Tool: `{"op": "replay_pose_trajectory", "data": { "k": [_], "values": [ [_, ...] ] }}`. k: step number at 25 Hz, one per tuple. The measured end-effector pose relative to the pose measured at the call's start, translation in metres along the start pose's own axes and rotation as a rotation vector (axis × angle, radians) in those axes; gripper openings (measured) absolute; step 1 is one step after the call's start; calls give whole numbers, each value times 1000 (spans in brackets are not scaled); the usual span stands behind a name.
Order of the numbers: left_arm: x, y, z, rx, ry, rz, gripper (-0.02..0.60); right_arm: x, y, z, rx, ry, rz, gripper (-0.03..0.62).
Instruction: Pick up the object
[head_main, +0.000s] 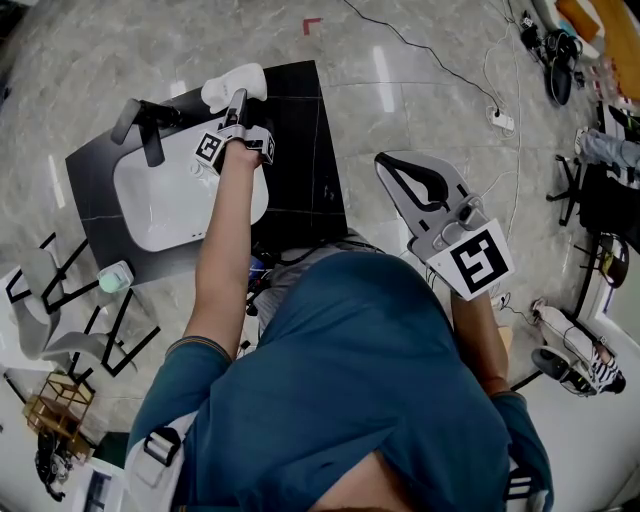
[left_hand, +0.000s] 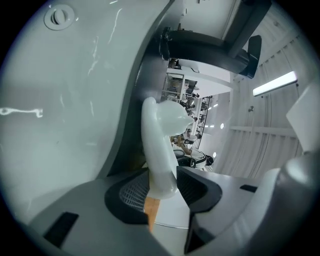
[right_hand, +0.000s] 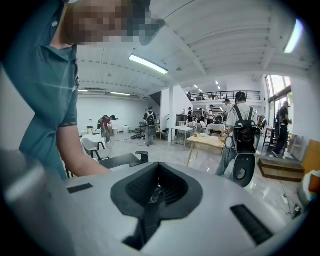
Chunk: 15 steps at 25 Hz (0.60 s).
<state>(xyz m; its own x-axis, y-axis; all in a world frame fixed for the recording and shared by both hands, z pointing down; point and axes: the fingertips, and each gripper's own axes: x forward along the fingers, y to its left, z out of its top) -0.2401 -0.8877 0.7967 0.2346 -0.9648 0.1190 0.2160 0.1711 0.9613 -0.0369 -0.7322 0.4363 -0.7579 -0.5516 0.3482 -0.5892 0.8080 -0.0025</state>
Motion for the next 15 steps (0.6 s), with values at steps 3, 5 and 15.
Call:
{"op": "replay_pose_trajectory", "data": {
  "k": [3, 5, 15],
  "values": [
    [-2, 4, 0, -25, -11, 21, 169, -1, 2, 0, 0, 0, 1, 15],
    [-5, 5, 1, -28, -15, 23, 165, 0, 2, 1, 1, 0, 1, 15],
    [-15, -8, -1, -29, -5, -20, 132, 5, 9, 2, 1, -7, 15, 15]
  ]
}}
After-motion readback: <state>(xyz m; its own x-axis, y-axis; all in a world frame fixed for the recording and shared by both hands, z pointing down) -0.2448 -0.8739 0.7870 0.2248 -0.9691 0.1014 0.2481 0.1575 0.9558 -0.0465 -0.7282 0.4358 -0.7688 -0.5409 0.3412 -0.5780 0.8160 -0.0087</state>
